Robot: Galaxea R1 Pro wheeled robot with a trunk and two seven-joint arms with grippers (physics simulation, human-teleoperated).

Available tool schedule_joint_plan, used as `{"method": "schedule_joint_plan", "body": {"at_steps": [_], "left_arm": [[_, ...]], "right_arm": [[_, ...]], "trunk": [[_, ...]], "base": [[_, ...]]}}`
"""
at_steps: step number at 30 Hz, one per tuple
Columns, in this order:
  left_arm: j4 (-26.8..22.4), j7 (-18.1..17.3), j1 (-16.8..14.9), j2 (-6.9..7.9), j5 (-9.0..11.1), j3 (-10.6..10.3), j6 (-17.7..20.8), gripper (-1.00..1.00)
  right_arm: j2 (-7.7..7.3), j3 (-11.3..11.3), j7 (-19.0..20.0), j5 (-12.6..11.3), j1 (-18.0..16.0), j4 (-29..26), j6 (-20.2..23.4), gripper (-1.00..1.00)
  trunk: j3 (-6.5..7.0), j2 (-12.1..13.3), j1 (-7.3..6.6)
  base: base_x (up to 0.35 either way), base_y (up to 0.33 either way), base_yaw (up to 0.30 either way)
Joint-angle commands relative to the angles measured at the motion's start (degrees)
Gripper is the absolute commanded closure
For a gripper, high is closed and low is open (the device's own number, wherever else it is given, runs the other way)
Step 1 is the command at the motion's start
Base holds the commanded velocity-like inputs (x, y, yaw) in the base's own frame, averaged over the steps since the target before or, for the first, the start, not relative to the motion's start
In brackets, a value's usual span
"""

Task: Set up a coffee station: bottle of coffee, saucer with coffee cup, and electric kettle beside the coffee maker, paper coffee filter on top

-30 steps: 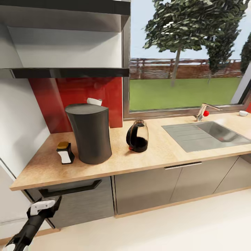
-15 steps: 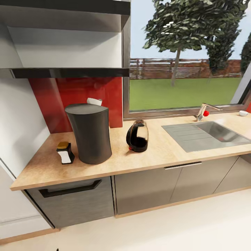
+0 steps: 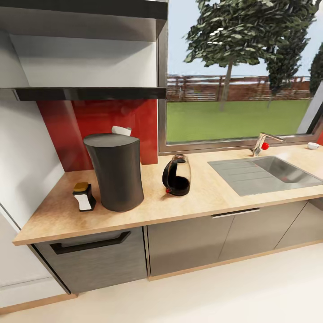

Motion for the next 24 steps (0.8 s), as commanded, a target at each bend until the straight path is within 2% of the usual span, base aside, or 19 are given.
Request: {"method": "schedule_joint_plan", "body": {"at_steps": [1, 5, 7, 10, 13, 15, 19, 24], "left_arm": [[1.09, -0.44, -0.04, -1.5, 1.02, 0.24, 0.19, -1.0], [1.34, -0.41, -0.05, -1.8, 2.12, 0.77, 0.26, -1.0], [1.42, -0.51, -0.05, -1.84, 3.23, 0.63, 0.09, -1.0], [1.36, -0.74, -0.05, -1.87, 3.83, 0.42, -0.03, -1.0], [1.04, -2.34, -0.05, -1.84, 4.12, 0.52, -0.03, -1.0], [1.28, -5.84, -0.05, -1.79, 4.55, 0.98, 0.13, -1.0], [1.7, -10.2, -0.05, -1.82, 6.34, 1.05, 0.04, -1.0], [1.95, -11.72, -0.01, -1.9, 6.96, 0.48, 0.13, -1.0]], "right_arm": [[0.03, 0.37, -0.32, -0.52, -0.02, -0.32, -0.79, -1.0], [0.01, 0.12, -0.29, -0.64, -0.02, -0.4, -0.89, -1.0], [-0.03, -0.99, -0.25, -0.68, -0.02, -0.49, -0.95, -1.0], [-0.21, -2.98, -0.19, -0.69, -0.02, -0.85, -0.98, -1.0], [-0.36, -5.36, -0.14, -0.7, -0.02, -1.06, -1.03, -1.0], [-0.46, -7.29, -0.12, -0.65, -0.02, -1.15, -1.07, -1.0], [-0.59, -8.55, -0.11, -0.59, -0.02, -1.31, -1.23, -1.0], [-0.64, -8.91, -0.11, -0.54, -0.02, -1.37, -2.22, -1.0]], "trunk": [[-0.05, -0.08, 0.02], [0.02, -0.08, 0.02], [0.03, -0.08, 0.02], [0.04, -0.08, 0.02], [0.04, -0.08, 0.02], [0.04, -0.08, 0.02], [0.05, -0.08, 0.02], [0.05, -0.08, 0.02]], "base": [[0.0, 0.0, -0.159], [0.0, 0.0, -0.233], [0.0, 0.0, -0.283], [0.0, 0.0, -0.292], [0.0, 0.0, -0.297], [0.0, 0.0, -0.299], [0.0, 0.0, -0.3], [0.0, 0.0, -0.3]]}}
